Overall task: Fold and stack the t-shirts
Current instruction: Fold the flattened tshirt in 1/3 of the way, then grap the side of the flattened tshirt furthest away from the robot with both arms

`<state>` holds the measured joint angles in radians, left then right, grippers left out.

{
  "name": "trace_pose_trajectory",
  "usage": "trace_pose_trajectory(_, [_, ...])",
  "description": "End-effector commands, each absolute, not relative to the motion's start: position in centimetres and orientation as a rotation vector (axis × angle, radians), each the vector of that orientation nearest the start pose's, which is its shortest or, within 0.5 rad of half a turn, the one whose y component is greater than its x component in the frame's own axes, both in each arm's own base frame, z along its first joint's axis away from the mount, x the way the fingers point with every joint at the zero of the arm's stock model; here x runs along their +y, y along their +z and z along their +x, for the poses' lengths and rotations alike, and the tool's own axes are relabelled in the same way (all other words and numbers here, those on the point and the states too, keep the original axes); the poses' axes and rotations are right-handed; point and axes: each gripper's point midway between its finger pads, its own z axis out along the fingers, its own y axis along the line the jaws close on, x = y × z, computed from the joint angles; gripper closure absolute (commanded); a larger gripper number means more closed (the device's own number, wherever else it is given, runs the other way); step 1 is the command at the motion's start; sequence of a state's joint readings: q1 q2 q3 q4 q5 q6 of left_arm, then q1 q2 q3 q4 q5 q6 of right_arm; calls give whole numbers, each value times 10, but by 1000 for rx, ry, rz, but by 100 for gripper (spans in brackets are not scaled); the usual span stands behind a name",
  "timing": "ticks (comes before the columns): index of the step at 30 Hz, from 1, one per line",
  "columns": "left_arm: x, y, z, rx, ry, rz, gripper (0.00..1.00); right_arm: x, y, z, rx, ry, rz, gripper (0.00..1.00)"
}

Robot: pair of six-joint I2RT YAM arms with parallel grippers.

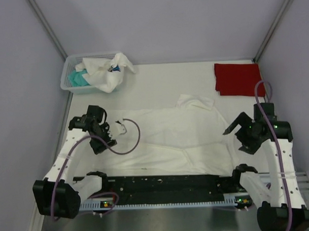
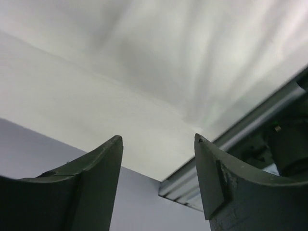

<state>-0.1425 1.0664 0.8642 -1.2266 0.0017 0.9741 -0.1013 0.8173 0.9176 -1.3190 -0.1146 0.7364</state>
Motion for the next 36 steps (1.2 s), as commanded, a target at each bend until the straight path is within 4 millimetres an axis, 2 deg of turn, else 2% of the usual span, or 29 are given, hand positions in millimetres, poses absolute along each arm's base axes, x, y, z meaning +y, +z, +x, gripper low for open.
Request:
trace_pose_trajectory(1, [-4, 144, 250, 2357, 130, 1302, 32, 35, 202, 202, 2363, 430, 863, 5])
trace_pose_trajectory(2, [-4, 154, 271, 2326, 139, 1223, 31, 35, 210, 218, 2321, 427, 811, 5])
trace_pose_trajectory(4, [3, 158, 308, 2365, 138, 1069, 33, 28, 217, 248, 2274, 372, 746, 7])
trace_pose_trajectory(6, [5, 159, 338, 2404, 119, 952, 36, 24, 207, 277, 2311, 321, 700, 12])
trace_pose_trajectory(7, [16, 160, 351, 2431, 109, 851, 38, 23, 204, 291, 2326, 306, 679, 14])
trace_pose_trajectory(9, [23, 152, 376, 2463, 36, 726, 39, 21, 188, 318, 2393, 276, 632, 19])
trace_pose_trajectory(10, [32, 148, 385, 2482, 15, 647, 39, 21, 189, 333, 2405, 268, 611, 25])
trace_pose_trajectory(11, [39, 143, 397, 2491, -3, 594, 40, 19, 179, 346, 2441, 248, 608, 29])
trace_pose_trajectory(15, [59, 115, 423, 2558, -40, 473, 41, 16, 156, 400, 2509, 216, 603, 37])
trace_pose_trajectory(20, [70, 79, 438, 2623, -58, 408, 41, 26, 106, 446, 2611, 223, 614, 38])
trace_pose_trajectory(21, [70, 73, 439, 2629, -68, 407, 40, 25, 94, 452, 2633, 214, 621, 37])
trace_pose_trajectory(22, [70, 69, 442, 2628, -68, 403, 39, 37, 84, 456, 2658, 213, 590, 37])
trace_pose_trajectory(24, [73, 59, 448, 2643, -64, 378, 39, 43, 67, 464, 2690, 212, 580, 37])
trace_pose_trajectory(27, [70, 51, 456, 2649, -100, 367, 39, 52, 44, 468, 2737, 229, 569, 37])
trace_pose_trajectory(33, [44, 34, 448, 2662, -313, 420, 40, 61, 21, 463, 2790, 221, 549, 36])
trace_pose_trajectory(34, [37, 32, 446, 2658, -369, 440, 40, 63, 20, 462, 2796, 235, 548, 37])
trace_pose_trajectory(36, [29, 29, 439, 2661, -443, 470, 48, 70, 18, 460, 2807, 274, 537, 44])
